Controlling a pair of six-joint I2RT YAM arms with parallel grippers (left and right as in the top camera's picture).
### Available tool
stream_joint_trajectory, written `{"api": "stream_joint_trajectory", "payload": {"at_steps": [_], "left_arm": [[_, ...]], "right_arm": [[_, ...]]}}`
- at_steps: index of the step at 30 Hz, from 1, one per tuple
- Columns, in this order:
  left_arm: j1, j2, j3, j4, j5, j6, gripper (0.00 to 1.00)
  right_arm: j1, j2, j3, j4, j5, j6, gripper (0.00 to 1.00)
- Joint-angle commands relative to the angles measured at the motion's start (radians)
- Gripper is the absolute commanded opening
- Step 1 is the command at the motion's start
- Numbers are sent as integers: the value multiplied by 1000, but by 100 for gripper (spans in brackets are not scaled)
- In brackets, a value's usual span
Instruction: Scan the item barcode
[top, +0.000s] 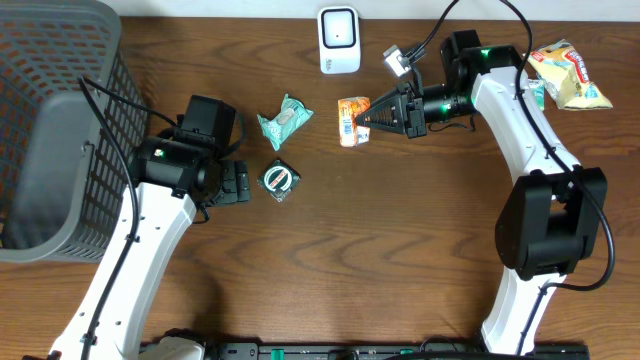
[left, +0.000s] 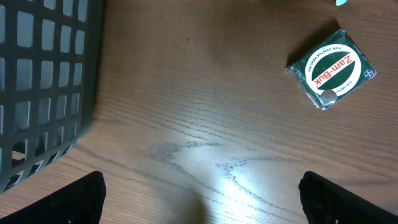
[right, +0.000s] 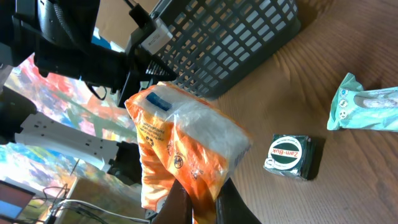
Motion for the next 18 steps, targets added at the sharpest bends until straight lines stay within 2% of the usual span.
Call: {"api": "stream_joint_trajectory", "payload": {"at_steps": [1, 18], "left_arm": [[3, 4, -1, -3, -10, -1, 98], [3, 4, -1, -3, -10, -1, 98]], "right_arm": [[3, -23, 2, 5, -22, 6, 1], [3, -23, 2, 6, -14, 34, 1]]}}
